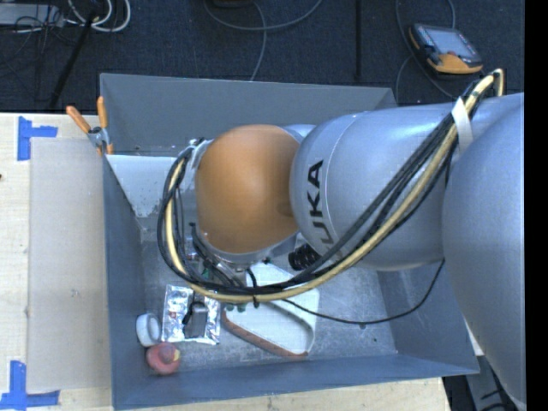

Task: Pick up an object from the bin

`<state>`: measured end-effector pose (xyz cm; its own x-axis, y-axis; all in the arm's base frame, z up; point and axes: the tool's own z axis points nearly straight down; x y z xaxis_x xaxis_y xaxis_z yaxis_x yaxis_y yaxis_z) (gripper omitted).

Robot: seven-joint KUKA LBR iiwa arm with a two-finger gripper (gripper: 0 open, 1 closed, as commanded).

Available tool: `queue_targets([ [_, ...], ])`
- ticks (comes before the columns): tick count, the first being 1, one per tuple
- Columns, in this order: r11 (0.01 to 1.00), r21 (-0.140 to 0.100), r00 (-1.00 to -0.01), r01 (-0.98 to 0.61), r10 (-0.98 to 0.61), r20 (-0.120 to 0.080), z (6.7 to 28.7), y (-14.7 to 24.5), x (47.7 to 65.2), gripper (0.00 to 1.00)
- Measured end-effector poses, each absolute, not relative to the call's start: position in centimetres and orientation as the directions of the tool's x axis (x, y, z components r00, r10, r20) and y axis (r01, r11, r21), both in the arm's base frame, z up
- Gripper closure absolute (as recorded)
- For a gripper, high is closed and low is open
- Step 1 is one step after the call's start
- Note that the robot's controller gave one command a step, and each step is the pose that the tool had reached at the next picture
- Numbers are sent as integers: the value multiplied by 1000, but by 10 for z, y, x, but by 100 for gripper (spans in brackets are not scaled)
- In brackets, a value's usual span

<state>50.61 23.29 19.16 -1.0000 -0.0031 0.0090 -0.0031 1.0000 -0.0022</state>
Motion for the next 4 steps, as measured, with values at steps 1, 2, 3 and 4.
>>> queue_targets([
  [1, 998, -4, -998, -66, -66, 9, 75, 163, 529, 0],
  [2, 998, 0, -998, -66, -66, 3, 79, 166, 530, 100],
  [3, 999, 4, -999, -52, -52, -9, 212, 221, 547, 100],
  [4, 993, -3, -993, 115, 115, 5, 133, 223, 554, 100],
])
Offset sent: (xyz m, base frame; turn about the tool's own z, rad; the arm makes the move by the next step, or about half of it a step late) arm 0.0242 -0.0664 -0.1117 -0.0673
